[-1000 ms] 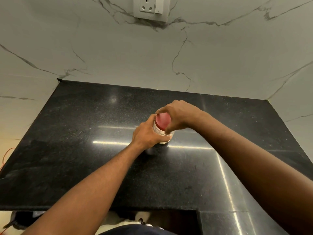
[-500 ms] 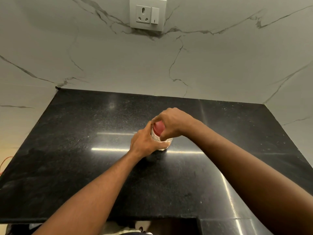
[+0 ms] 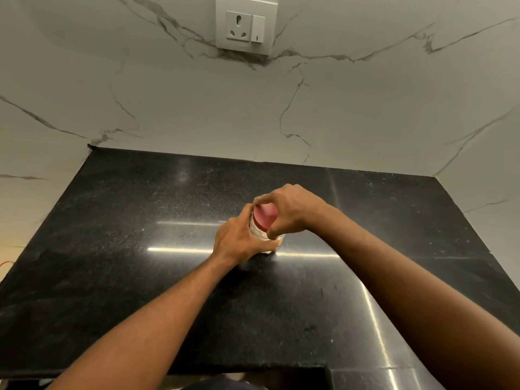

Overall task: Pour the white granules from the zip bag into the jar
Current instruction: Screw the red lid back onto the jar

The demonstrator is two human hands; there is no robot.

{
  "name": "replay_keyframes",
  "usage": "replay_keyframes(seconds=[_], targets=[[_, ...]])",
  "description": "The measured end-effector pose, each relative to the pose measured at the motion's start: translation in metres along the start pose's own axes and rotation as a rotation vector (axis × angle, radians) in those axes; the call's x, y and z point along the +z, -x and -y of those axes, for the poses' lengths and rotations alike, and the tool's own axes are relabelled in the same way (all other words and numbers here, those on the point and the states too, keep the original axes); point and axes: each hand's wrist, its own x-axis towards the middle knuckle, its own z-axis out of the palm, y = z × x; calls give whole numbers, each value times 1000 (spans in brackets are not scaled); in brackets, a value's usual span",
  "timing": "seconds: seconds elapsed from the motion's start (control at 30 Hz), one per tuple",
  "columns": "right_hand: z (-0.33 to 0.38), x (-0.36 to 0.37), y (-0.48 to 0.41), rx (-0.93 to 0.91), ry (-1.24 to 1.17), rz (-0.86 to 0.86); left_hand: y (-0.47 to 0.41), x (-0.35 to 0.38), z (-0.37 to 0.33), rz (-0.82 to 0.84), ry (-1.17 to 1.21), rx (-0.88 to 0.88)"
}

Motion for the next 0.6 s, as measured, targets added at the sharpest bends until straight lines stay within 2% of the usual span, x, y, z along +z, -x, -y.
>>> replay_keyframes(seconds=[0.13, 0.33, 0.5, 0.6], targets=[[-5, 4, 1, 69, -118, -39, 0, -1, 1, -18, -33, 31], [-7, 32, 12, 142, -206, -221, -3, -5, 6, 5, 13, 39], [11, 74, 24, 227, -843, -365, -4, -14, 12, -70, 79, 34], [25, 85, 9, 227, -1084, -371, -12, -36, 21, -149, 87, 29]])
